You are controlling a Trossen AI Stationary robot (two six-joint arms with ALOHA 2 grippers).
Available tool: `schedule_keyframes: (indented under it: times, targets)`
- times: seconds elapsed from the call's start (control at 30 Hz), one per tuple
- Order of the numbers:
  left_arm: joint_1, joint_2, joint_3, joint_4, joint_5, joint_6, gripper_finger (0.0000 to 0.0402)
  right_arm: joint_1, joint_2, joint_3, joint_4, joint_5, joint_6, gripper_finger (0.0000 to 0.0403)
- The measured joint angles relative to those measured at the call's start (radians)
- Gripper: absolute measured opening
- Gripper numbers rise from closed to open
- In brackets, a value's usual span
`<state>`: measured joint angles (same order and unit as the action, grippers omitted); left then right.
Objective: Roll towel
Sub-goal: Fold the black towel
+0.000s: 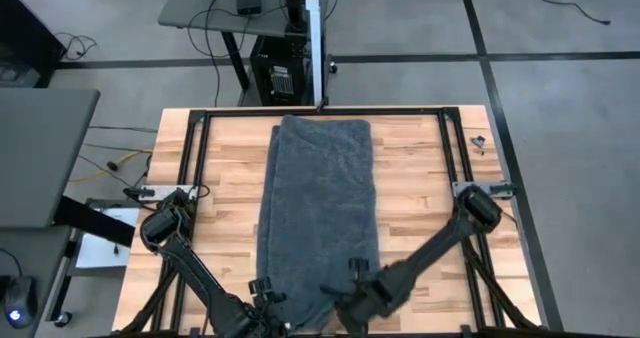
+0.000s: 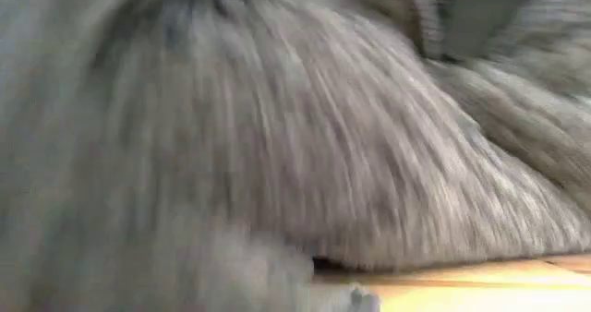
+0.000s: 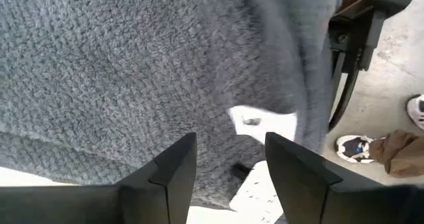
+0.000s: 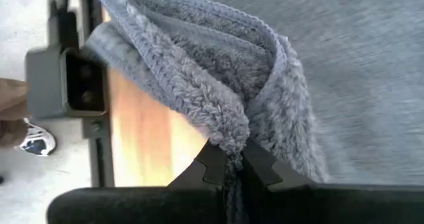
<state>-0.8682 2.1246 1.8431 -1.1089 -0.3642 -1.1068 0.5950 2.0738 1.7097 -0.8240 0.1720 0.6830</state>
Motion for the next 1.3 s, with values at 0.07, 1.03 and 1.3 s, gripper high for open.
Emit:
schedule_keyframes:
  times: [0.07,1.03,1.3]
  targets:
    - [-0.003,0.0,0.0,-0.002,0.0,-0.014,0.0162,-0.04,-0.009,0.0,-0.034,-0.052,-0.002,0.0002]
    - [0.071,0.012,0.0,0.312,-0.332,-0.661,0.0162,-0.275,-0.033,0.001,-0.089,-0.284,-0.161,0.0]
    - [0.123,0.037,-0.001,0.313,-0.276,-0.665,0.0162,-0.275,-0.033,0.002,-0.11,-0.282,-0.16,0.0]
